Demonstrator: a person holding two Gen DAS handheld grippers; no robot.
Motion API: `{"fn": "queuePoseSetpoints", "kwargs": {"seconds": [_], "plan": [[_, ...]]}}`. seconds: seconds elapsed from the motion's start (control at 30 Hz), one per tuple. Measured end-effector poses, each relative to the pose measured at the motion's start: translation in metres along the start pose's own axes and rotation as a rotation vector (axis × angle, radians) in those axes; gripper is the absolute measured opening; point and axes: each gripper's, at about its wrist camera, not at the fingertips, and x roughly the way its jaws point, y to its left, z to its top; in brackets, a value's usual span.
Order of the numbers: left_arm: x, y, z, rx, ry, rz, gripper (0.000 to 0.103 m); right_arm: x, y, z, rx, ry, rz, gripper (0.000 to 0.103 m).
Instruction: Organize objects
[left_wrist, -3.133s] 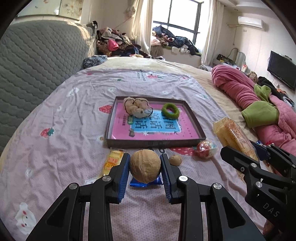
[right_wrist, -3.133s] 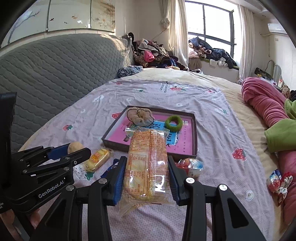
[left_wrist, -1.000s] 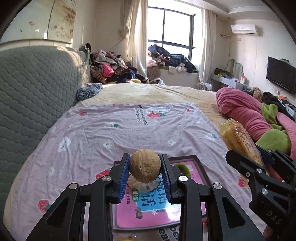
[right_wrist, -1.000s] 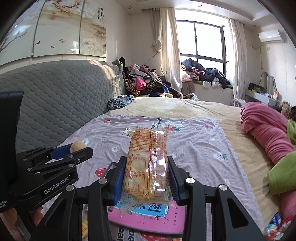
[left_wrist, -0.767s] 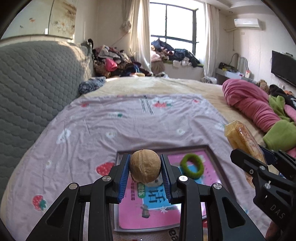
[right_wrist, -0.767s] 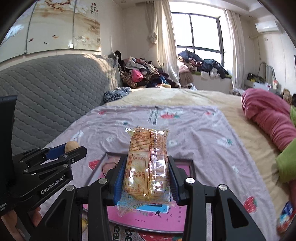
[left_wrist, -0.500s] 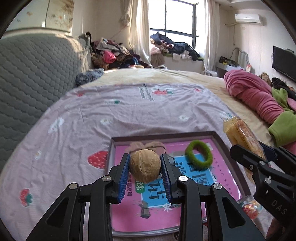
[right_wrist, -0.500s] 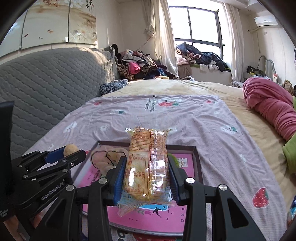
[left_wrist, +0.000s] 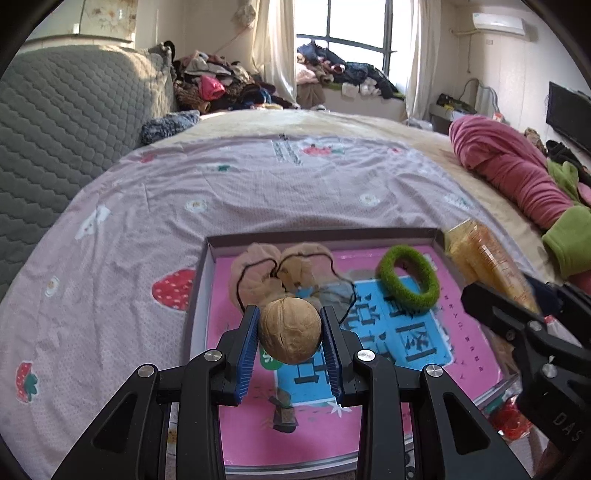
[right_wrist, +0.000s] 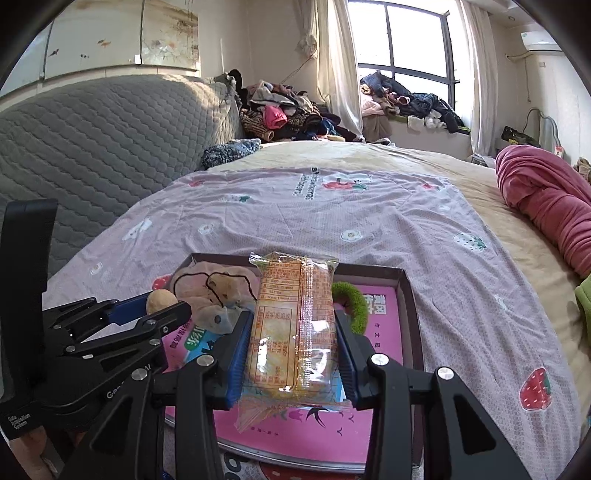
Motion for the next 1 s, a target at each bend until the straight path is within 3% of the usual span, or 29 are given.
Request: {"fn": "queuePoseSetpoints", "kwargs": {"seconds": [1.0], "plan": [[0.043,0.002,-0.018,0.006,0.167,-0.022,0.034,0.049,0.001,-0.023,-0.015,0.192,0.024,0.042]]}}
